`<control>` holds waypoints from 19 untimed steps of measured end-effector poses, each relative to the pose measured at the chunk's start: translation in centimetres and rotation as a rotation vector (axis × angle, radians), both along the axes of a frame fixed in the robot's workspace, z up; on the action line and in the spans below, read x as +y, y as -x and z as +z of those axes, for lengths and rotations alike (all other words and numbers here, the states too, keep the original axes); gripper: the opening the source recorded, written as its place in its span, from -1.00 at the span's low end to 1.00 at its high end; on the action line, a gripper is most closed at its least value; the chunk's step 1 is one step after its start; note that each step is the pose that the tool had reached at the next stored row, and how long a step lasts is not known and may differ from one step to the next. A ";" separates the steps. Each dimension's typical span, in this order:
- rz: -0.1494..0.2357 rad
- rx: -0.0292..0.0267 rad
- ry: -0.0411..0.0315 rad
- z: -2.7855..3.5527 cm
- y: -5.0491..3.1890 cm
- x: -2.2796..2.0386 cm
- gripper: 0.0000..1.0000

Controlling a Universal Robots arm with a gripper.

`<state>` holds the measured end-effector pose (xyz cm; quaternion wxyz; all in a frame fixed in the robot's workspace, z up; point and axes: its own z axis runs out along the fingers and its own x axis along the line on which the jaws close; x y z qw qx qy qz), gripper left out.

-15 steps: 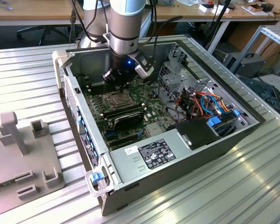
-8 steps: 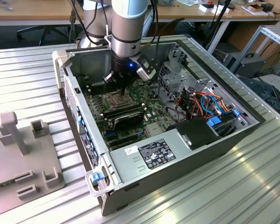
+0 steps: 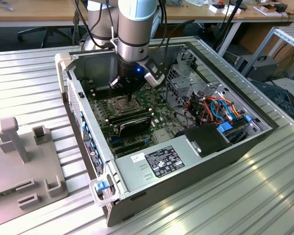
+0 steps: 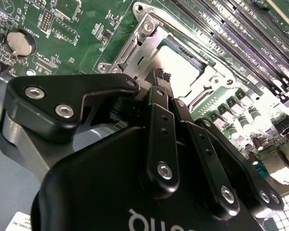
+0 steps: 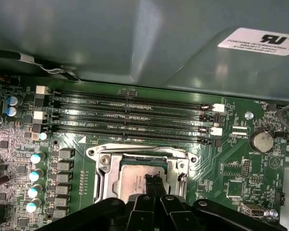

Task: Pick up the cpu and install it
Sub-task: 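Install the first cpu locking lever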

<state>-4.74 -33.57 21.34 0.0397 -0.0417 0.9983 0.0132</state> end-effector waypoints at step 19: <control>0.000 0.0419 0.0029 0.18 -0.04 -0.57 -0.79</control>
